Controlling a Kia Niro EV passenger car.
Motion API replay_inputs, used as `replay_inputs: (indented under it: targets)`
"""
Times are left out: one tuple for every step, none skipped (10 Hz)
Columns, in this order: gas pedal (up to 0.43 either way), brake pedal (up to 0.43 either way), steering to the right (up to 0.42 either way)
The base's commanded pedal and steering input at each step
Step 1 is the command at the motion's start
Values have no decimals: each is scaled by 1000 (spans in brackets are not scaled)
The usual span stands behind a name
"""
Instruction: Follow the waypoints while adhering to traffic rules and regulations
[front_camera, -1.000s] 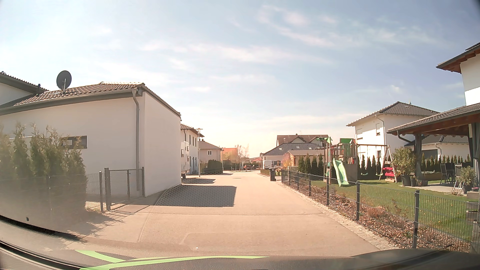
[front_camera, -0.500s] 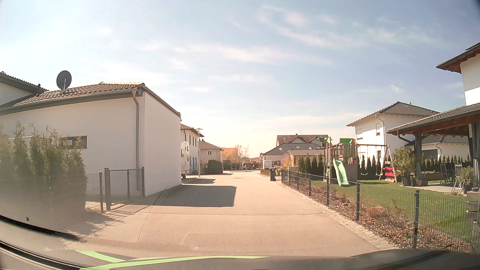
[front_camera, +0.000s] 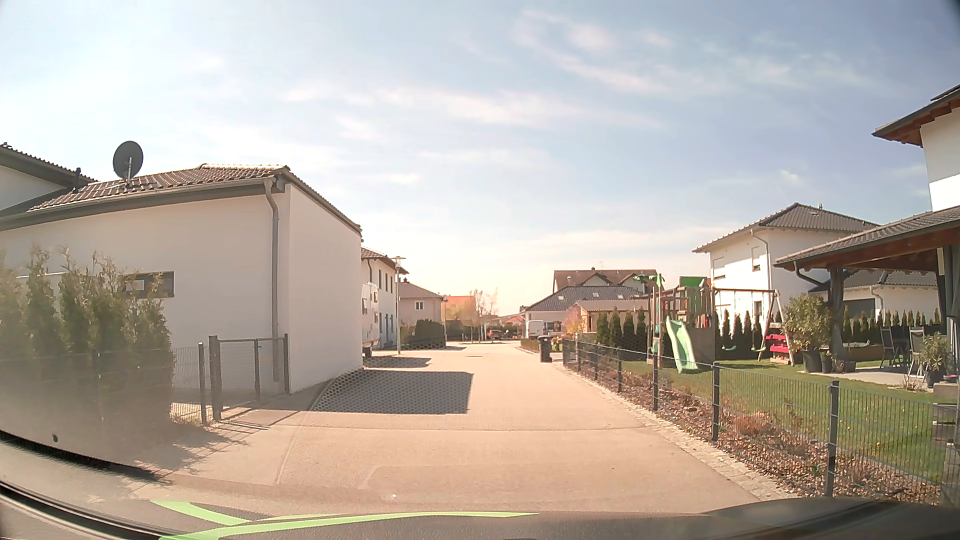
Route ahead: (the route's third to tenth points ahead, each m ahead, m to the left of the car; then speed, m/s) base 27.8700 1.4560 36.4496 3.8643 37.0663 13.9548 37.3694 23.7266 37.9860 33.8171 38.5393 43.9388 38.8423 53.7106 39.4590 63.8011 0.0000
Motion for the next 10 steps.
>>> replay_inputs:
  targets:
    - [0, 354, 0]
    - [0, 323, 0]
    - [0, 232, 0]
    - [0, 146, -1]
    - [0, 30, -4]
    - [0, 0, -8]
    - [0, 0, -15]
    - [0, 0, -29]
    - [0, 0, -43]
    - [0, 0, -56]
